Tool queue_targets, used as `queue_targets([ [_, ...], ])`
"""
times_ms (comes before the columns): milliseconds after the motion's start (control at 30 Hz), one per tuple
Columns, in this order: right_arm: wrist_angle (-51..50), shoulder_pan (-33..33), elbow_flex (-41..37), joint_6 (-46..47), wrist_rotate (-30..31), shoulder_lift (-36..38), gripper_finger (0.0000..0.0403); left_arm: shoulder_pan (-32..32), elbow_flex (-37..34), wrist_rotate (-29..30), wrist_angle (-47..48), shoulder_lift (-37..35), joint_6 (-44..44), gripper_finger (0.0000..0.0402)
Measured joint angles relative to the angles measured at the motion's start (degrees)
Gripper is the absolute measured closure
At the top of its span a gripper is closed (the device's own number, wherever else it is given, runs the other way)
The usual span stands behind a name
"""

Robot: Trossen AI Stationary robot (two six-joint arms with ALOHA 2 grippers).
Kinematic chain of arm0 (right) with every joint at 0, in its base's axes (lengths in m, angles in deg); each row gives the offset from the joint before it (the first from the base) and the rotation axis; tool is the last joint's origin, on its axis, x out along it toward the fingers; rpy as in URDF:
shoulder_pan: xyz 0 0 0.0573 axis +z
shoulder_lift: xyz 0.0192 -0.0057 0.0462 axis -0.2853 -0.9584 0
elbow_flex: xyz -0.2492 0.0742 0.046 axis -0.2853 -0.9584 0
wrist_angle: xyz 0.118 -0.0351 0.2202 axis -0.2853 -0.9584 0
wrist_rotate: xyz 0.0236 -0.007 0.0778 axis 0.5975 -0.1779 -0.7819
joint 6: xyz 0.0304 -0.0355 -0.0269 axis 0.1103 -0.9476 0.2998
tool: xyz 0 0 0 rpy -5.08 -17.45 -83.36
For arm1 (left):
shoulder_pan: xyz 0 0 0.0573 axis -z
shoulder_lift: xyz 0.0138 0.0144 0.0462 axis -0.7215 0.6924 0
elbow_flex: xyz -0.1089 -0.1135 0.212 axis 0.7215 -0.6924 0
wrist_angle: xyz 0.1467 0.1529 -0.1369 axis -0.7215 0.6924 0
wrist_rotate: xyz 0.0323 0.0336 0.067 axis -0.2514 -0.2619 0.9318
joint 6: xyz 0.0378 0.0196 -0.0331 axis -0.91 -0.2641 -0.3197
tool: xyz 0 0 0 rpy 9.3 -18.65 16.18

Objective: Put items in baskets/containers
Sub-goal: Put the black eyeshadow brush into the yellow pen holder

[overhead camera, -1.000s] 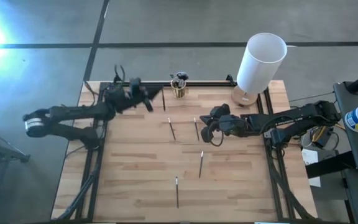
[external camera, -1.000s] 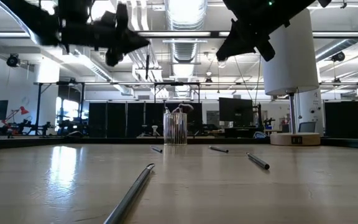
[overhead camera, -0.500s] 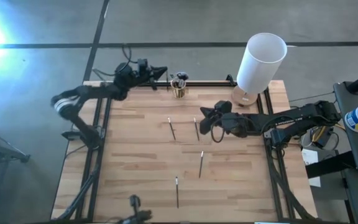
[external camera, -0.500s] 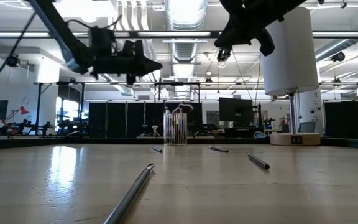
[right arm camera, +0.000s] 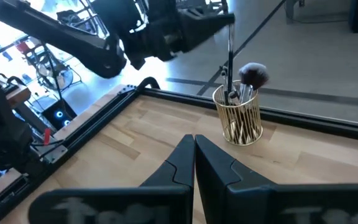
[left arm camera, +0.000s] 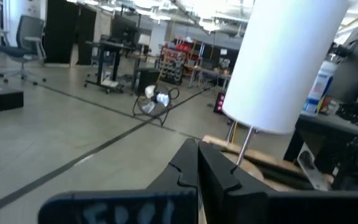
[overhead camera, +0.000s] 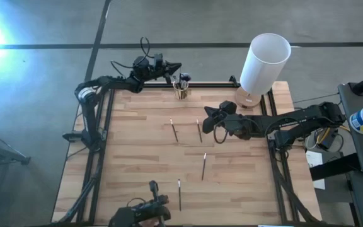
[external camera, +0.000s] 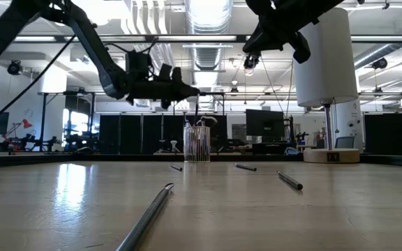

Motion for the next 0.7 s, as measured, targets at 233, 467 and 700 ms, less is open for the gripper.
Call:
queue_targets([
  [233, -0.1, 0.0, 0.0, 0.0, 0.0, 0.0, 0.0394, 0.1, -0.1, 0.2, 0.3, 3.4, 0.0, 0.0401],
  [467, -0.1, 0.0, 0.0, -0.1, 0.0, 0.0, 0.0394, 0.1, -0.2, 1.9, 7.5, 2.5, 1.8, 0.0388],
  [700, -0.1, 0.0, 0.0, 0.0, -0.1, 0.0, 0.0394, 0.1, -0.2, 1.7, 11.2, -1.0, 1.4, 0.0371],
])
